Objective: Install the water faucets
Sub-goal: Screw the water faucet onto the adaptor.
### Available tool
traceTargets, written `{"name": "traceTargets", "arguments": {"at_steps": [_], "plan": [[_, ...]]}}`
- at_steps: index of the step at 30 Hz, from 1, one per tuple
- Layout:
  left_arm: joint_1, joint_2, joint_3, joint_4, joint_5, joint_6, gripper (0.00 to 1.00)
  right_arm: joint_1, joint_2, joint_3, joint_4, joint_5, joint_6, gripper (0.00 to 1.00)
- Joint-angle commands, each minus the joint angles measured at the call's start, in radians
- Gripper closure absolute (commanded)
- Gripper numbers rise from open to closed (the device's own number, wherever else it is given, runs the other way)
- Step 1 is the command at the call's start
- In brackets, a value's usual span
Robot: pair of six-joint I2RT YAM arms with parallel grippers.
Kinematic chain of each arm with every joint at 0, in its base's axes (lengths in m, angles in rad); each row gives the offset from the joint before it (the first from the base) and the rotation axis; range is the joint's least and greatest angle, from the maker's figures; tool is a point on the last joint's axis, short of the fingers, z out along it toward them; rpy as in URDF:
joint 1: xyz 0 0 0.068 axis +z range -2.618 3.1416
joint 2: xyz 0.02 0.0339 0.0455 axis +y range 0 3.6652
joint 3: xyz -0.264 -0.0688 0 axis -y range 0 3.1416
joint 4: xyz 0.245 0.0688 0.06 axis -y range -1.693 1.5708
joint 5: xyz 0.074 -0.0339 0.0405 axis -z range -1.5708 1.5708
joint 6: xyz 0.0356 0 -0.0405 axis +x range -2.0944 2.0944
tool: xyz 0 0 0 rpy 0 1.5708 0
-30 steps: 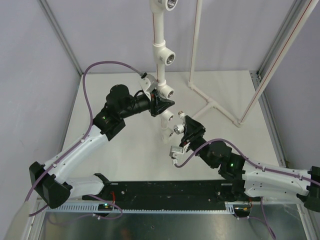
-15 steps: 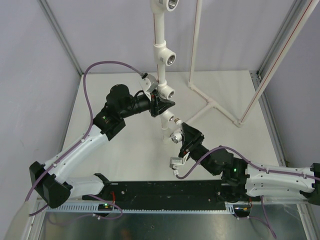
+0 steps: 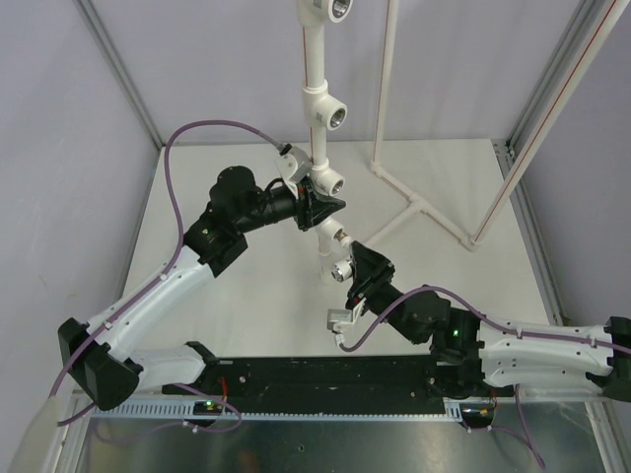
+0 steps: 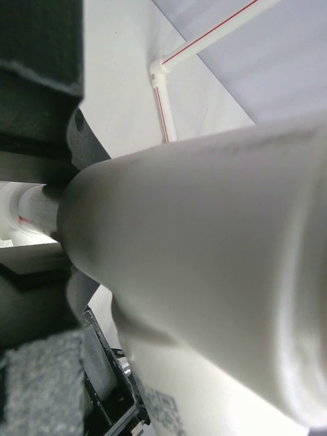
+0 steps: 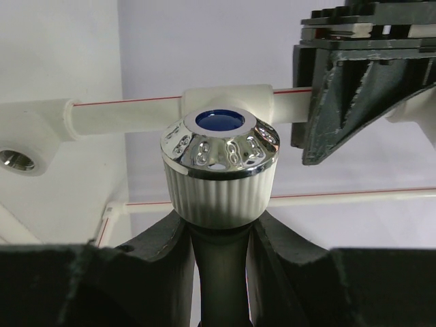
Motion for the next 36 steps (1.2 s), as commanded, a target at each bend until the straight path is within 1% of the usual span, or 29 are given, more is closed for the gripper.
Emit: {"name": "traceTargets", "arguments": {"at_steps": [1,15,24,29,33,36], "plan": [[-0.022,0.014,0.018,-0.111,0.087,-0.165,1.0,0.006,0.004,0.081,0.058,-0.003,-0.057,1.0],[-0.023,0.013,0.018,-0.111,0.091,-0.167,1.0,-0.001,0.046,0.096,0.084,-0.02,-0.052,1.0],[-0.022,0.012,0.019,-0.112,0.097,-0.167,1.0,-0.014,0.065,0.075,0.107,-0.029,-0.039,1.0],[-0.024,0.014,0.019,-0.111,0.107,-0.163,1.0,-0.049,0.06,0.08,0.087,-0.075,-0.054,1.0],[-0.028,0.019,0.017,-0.113,0.113,-0.154,1.0,-0.073,0.053,0.101,0.02,-0.158,-0.057,1.0],[-0.032,0.024,0.018,-0.115,0.119,-0.151,1.0,-0.081,0.066,0.116,-0.014,-0.19,-0.089,1.0]]}}
